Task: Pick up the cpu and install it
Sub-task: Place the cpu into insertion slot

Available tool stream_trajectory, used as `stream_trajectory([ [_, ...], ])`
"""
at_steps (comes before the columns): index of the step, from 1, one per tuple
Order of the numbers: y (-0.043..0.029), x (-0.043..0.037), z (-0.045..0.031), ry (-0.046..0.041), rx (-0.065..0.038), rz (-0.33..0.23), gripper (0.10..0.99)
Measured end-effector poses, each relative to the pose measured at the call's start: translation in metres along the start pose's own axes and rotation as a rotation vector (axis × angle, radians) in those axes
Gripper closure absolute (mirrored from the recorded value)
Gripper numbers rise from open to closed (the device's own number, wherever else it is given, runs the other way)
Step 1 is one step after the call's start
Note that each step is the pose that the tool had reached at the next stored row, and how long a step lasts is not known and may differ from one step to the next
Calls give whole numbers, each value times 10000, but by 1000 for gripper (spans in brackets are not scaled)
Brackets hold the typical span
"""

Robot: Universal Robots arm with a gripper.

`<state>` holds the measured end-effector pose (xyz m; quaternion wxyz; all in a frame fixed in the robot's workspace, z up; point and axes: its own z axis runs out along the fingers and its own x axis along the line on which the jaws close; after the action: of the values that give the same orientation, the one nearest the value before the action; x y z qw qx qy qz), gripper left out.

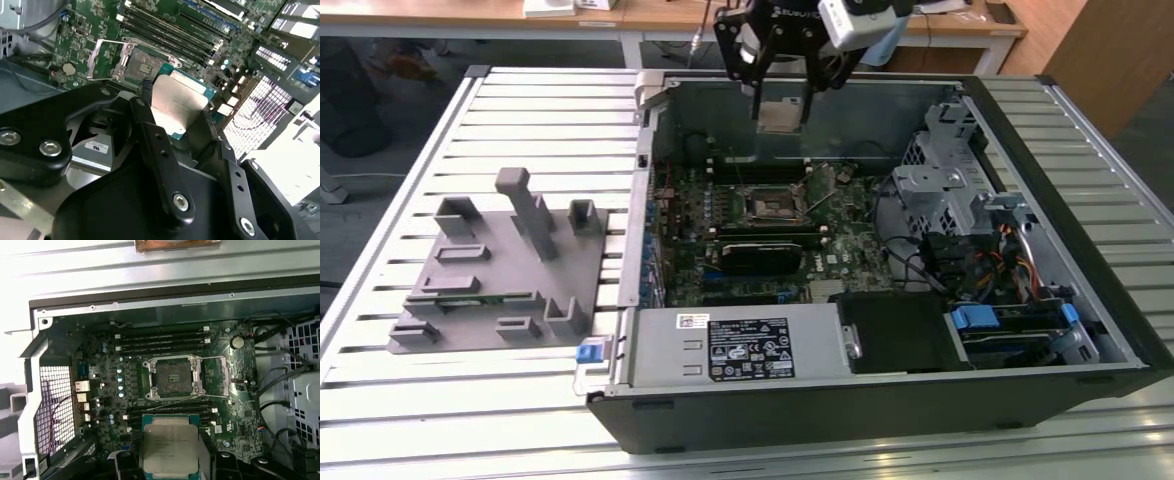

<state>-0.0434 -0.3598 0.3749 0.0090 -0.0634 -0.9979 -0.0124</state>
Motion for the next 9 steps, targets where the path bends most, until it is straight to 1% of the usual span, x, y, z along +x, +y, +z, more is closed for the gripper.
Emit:
stream_trajectory([
  [9,0,0,8,-41,-12,1577,557],
])
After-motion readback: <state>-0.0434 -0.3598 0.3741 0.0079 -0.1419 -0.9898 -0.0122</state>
